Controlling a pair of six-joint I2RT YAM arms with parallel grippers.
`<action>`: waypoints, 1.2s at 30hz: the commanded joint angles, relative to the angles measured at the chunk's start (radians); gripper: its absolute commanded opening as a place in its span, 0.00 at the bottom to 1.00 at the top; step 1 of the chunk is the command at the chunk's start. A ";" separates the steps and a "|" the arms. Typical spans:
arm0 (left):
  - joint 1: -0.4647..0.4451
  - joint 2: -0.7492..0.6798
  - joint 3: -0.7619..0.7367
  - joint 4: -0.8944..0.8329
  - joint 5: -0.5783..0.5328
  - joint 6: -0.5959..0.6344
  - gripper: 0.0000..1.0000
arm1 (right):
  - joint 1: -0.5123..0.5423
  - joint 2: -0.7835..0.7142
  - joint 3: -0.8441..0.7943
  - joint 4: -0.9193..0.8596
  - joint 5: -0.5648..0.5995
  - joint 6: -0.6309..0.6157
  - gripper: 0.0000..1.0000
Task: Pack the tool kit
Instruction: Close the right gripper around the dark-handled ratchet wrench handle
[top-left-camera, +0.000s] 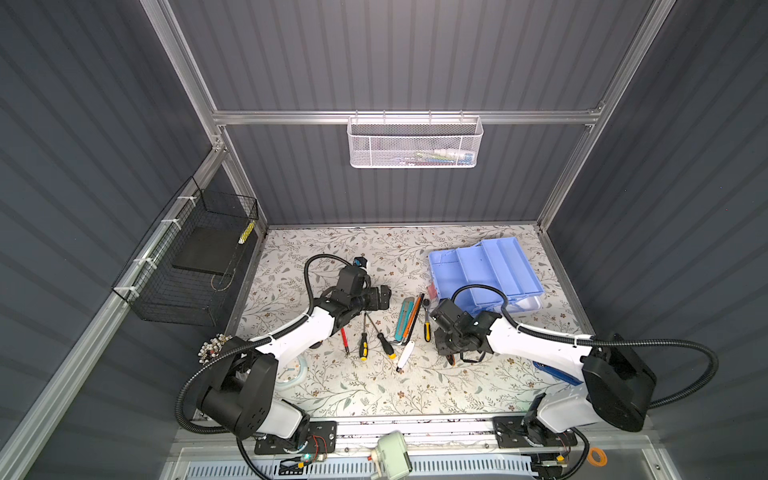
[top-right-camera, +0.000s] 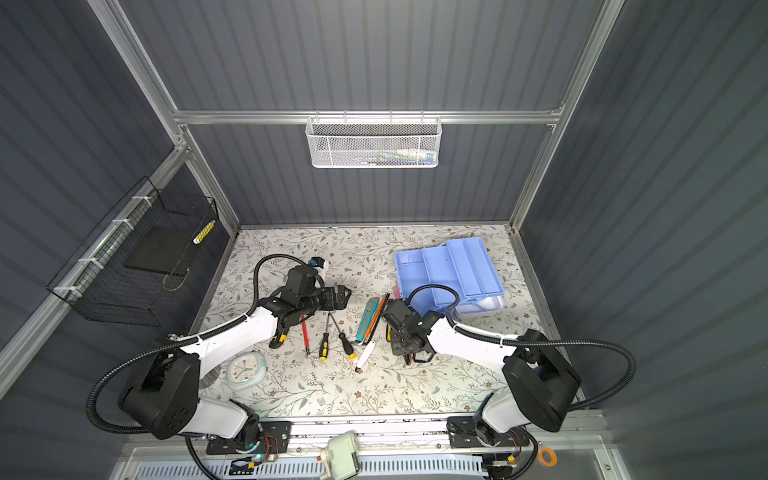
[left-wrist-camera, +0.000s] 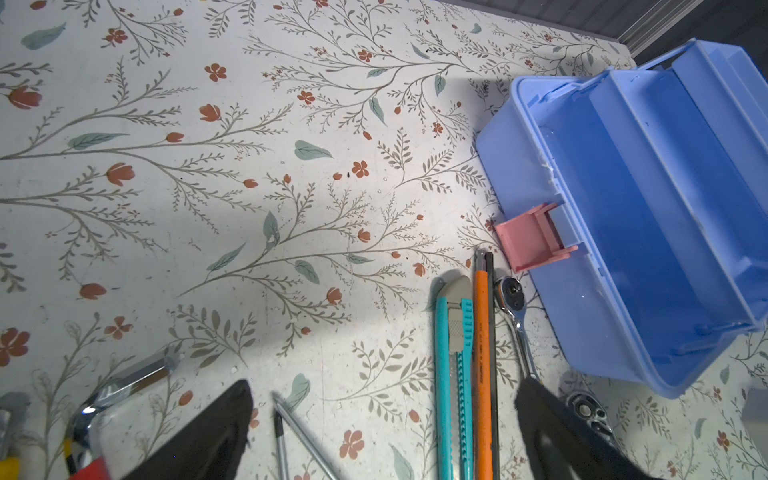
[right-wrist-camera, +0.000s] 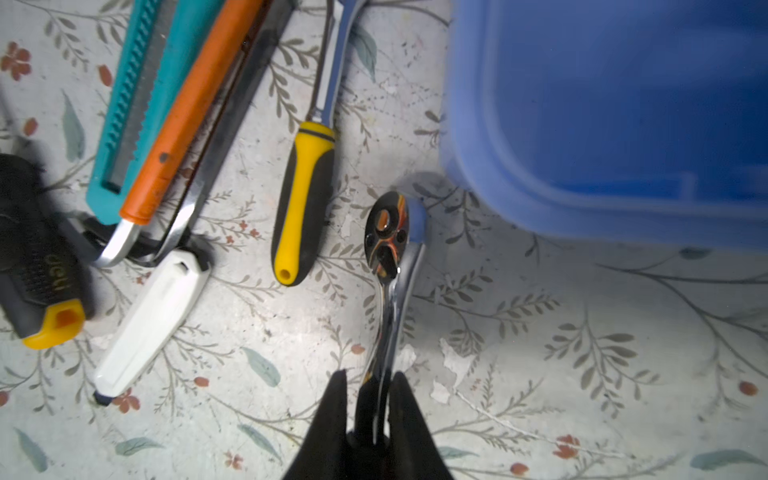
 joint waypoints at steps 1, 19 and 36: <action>0.006 -0.020 -0.010 -0.017 -0.006 0.013 1.00 | 0.005 -0.026 0.028 -0.035 -0.006 -0.022 0.00; 0.007 -0.050 -0.042 -0.018 -0.014 0.007 1.00 | 0.028 0.063 0.022 -0.057 0.004 0.050 0.27; 0.006 -0.065 -0.057 -0.022 -0.020 0.013 1.00 | 0.073 0.206 0.049 0.005 -0.007 0.074 0.28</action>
